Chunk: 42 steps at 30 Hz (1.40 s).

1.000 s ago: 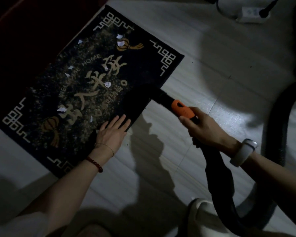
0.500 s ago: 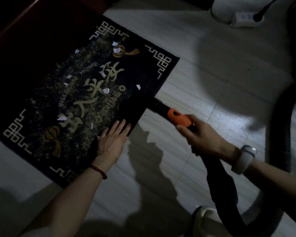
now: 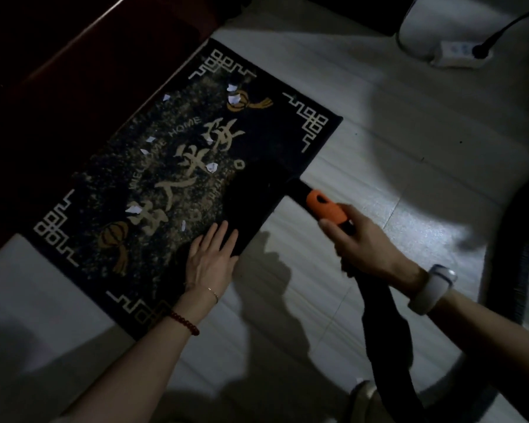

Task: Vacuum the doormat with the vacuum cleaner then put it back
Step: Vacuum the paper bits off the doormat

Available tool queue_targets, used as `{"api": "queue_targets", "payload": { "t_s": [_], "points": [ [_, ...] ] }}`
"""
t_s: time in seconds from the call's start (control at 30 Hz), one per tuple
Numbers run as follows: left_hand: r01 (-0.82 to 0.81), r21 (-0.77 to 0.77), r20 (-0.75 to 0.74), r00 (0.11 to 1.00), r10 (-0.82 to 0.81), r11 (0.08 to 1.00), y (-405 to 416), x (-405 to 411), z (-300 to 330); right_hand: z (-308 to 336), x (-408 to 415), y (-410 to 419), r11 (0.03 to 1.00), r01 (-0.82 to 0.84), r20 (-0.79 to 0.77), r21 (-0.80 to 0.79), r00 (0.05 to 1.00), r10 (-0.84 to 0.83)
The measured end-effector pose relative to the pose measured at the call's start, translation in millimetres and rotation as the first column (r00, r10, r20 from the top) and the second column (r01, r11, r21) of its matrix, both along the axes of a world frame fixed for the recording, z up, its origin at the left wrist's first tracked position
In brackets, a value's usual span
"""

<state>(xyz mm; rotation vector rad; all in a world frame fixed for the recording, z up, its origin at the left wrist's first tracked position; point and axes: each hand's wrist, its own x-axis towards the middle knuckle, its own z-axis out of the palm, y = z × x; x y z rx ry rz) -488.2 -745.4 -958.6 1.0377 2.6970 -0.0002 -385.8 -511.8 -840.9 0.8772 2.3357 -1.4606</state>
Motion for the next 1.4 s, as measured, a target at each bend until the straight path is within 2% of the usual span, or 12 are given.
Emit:
{"api": "queue_targets", "payload": {
  "t_s": [0.1, 0.17, 0.33, 0.43, 0.53, 0.73, 0.8, 0.9, 1.0, 1.2, 1.3, 1.4],
  "points": [
    [-0.049, -0.055, 0.033, 0.998, 0.051, 0.997, -12, 6, 2, 2, -21, 13, 0.992, 0.124, -0.068, 0.02, 0.99, -0.123],
    [-0.146, -0.119, 0.053, 0.987, 0.153, 0.982, -17, 7, 2, 0, -34, 11, 0.991, 0.129, -0.052, 0.026, 0.99, -0.128],
    [-0.369, -0.23, 0.089, 0.914, 0.397, 0.901, -12, 3, 5, -6, -15, -24, 0.989, -0.125, 0.047, 0.073, 0.991, 0.122],
    [-0.382, -0.175, 0.141, 0.903, 0.407, 0.907, -14, 3, 3, 3, -2, -22, 0.986, -0.167, 0.098, 0.026, 0.982, 0.164],
    [-0.42, -0.069, 0.168, 0.889, 0.426, 0.905, -9, -1, 0, 11, -9, -3, 0.998, -0.037, 0.025, 0.056, 0.999, 0.036],
    [-0.431, -0.061, 0.172, 0.884, 0.435, 0.9, 11, -8, 0, 2, -43, 16, 0.99, 0.11, -0.005, 0.088, 0.994, -0.11],
    [-0.427, -0.069, 0.165, 0.886, 0.433, 0.901, 12, -9, 0, -3, -40, 12, 0.99, 0.104, 0.004, 0.097, 0.994, -0.105],
    [-0.421, -0.087, 0.154, 0.89, 0.43, 0.903, 11, -9, -1, -5, -9, -8, 0.994, -0.032, 0.041, 0.1, 0.999, 0.028],
    [-0.412, -0.093, 0.157, 0.893, 0.421, 0.907, 10, -10, -1, 3, 15, -15, 0.992, -0.121, 0.121, 0.033, 0.986, 0.117],
    [-0.385, -0.117, 0.163, 0.902, 0.4, 0.916, 9, -12, 7, 23, -3, 8, 0.999, 0.038, -0.005, -0.022, 0.999, -0.038],
    [-0.384, -0.132, 0.199, 0.893, 0.404, 0.914, 6, -11, 18, 26, -16, 16, 0.982, 0.064, 0.051, -0.18, 0.997, -0.056],
    [-0.439, -0.14, 0.258, 0.849, 0.46, 0.888, 3, 3, 30, 26, -15, 15, 0.932, -0.048, 0.098, -0.359, 0.991, 0.089]
  ]
}}
